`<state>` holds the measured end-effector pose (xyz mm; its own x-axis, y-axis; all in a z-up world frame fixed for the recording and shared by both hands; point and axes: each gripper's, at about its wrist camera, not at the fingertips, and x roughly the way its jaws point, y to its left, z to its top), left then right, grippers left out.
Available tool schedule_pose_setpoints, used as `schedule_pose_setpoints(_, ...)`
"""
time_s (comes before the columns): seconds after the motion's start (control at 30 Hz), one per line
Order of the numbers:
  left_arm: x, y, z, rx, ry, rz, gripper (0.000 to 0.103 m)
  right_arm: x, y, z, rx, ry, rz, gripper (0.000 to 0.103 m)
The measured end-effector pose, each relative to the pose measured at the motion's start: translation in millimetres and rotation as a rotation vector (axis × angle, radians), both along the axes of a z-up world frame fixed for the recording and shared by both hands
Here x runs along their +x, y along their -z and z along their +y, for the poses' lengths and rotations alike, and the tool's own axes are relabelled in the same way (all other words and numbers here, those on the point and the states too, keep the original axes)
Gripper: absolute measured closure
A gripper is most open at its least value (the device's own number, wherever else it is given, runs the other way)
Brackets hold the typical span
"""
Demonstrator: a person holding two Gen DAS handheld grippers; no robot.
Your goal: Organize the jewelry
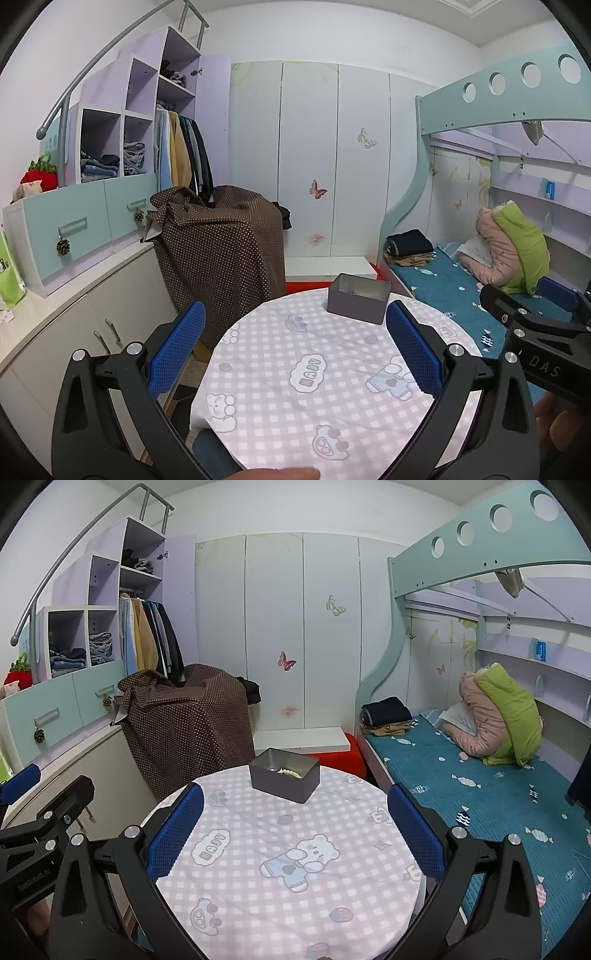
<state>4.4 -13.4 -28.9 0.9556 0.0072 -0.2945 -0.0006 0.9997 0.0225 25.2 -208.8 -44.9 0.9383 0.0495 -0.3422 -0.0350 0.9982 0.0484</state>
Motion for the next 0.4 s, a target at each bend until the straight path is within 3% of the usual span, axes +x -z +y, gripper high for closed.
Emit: schedule_pose_setpoints(0.4, -2.1, -1.4, -1.4, 0.004, -0.014, -0.001, 0.005, -0.3, 0.2, -0.8, 0.003, 0.001, 0.003, 0.007)
